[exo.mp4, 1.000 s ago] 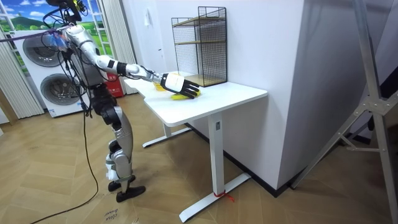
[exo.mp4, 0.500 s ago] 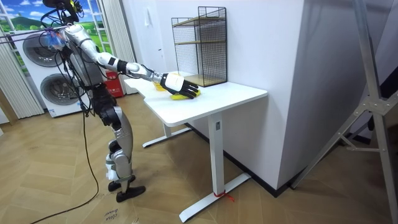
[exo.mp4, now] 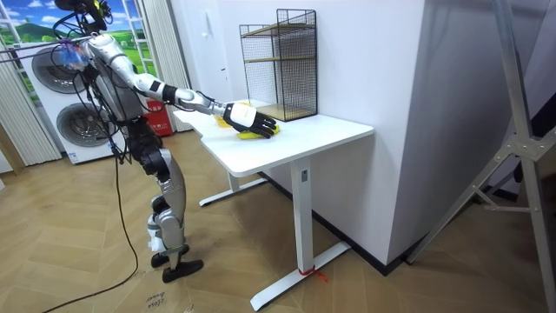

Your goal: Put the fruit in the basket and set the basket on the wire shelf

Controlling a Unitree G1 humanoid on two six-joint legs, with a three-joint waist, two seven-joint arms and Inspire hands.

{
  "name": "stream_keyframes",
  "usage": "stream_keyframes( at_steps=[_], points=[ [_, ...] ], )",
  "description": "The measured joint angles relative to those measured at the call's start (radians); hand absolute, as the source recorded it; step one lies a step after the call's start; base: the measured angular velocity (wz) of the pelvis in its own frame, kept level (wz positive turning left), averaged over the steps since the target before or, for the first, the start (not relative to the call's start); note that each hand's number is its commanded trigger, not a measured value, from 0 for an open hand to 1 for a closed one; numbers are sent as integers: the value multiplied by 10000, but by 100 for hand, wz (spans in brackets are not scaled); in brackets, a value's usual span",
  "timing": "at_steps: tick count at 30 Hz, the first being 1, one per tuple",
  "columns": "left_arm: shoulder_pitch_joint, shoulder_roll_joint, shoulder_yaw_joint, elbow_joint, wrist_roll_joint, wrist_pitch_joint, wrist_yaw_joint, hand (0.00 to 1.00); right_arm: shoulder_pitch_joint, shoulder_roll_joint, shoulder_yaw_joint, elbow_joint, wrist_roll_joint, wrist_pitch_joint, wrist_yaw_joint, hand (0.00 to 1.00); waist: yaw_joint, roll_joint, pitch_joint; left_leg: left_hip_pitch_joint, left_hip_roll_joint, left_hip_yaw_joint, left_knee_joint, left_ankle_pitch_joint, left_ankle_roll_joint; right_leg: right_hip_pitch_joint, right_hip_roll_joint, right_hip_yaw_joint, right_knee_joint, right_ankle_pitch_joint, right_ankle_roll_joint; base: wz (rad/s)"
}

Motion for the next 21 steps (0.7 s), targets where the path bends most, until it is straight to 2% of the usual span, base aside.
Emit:
stream_keyframes(
  at_steps=[3,4,5,6,10,14,21],
  points=[
    [-76,18,-64,41,1,3,1,0,6,5,88,169,0,-21,-87,0,16,-54,-11,9,0,-1,13,0,0,10,1,-5,10,0,0,0],
    [-96,19,-67,61,-1,4,1,0,12,16,92,173,0,-20,-99,22,15,-87,1,9,-2,-3,15,0,0,6,-1,-10,10,1,0,0],
    [-93,27,-78,61,0,8,1,0,43,43,97,162,-1,-17,-112,76,17,-117,5,7,-2,-4,15,-1,1,1,-2,-20,11,2,2,0],
    [-90,31,-79,61,1,10,1,0,74,51,98,140,-1,-17,-113,100,19,-131,4,7,-2,-5,14,-1,2,-1,-2,-21,11,3,3,0],
    [-76,86,-187,60,0,13,0,0,215,71,118,-118,-350,-15,-333,100,26,-160,-3,7,-2,-16,7,-4,5,-5,-4,-20,11,12,17,0],
    [-76,127,-285,59,0,11,0,0,408,81,283,-374,-1458,-15,-824,100,23,-192,-20,7,-1,-18,10,-4,5,-7,0,-18,5,12,17,0],
    [-151,236,-644,59,4,5,-61,0,447,84,467,-341,-1807,10,-1149,100,5,-165,-30,6,6,-23,14,-1,1,7,6,-14,-24,12,17,0]
  ],
)
